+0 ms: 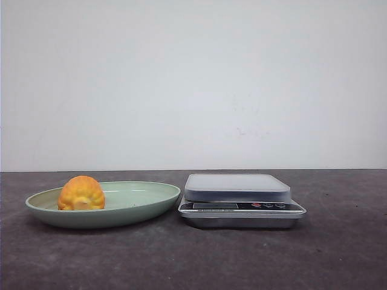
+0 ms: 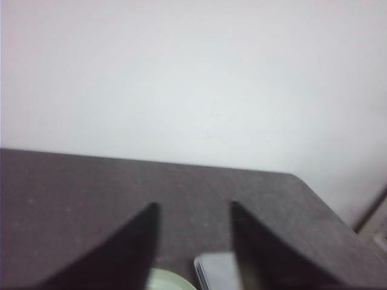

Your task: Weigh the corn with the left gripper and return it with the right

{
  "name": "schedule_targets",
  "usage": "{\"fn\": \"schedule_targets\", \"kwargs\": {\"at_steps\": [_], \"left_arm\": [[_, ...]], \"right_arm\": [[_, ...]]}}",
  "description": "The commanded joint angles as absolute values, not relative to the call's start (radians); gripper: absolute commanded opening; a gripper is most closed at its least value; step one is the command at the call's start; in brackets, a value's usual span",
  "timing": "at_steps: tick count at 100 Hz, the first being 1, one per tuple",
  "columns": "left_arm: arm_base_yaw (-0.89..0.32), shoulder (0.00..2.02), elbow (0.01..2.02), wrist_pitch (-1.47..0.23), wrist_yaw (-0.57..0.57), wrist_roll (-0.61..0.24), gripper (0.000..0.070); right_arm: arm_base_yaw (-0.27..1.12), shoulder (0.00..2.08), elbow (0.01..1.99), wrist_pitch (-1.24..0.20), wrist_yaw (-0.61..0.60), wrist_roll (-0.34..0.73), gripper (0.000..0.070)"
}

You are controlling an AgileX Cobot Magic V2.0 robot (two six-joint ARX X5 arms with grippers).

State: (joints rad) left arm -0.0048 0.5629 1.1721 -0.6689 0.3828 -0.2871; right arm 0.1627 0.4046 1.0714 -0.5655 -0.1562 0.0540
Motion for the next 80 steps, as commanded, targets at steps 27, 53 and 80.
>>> {"fn": "schedule_targets", "kwargs": {"at_steps": [27,53,80], "left_arm": [[-0.005,0.566,1.191,-0.772,0.446,-0.307,0.0650],[-0.005,0.568,1.190,-0.865,0.446,-0.307,0.0650],[-0.005,0.632,1.190,-0.973,0.442,-0.311,0.0631]], "right_arm": [[0.163,0.410,1.090,-0.559,-0.156,0.044,0.0700],[0.163,0.410,1.090,-0.574,-0.157,0.044,0.0700],[0.163,0.410,1.090,-0.578,-0.157,0.045,0.0700]]}}
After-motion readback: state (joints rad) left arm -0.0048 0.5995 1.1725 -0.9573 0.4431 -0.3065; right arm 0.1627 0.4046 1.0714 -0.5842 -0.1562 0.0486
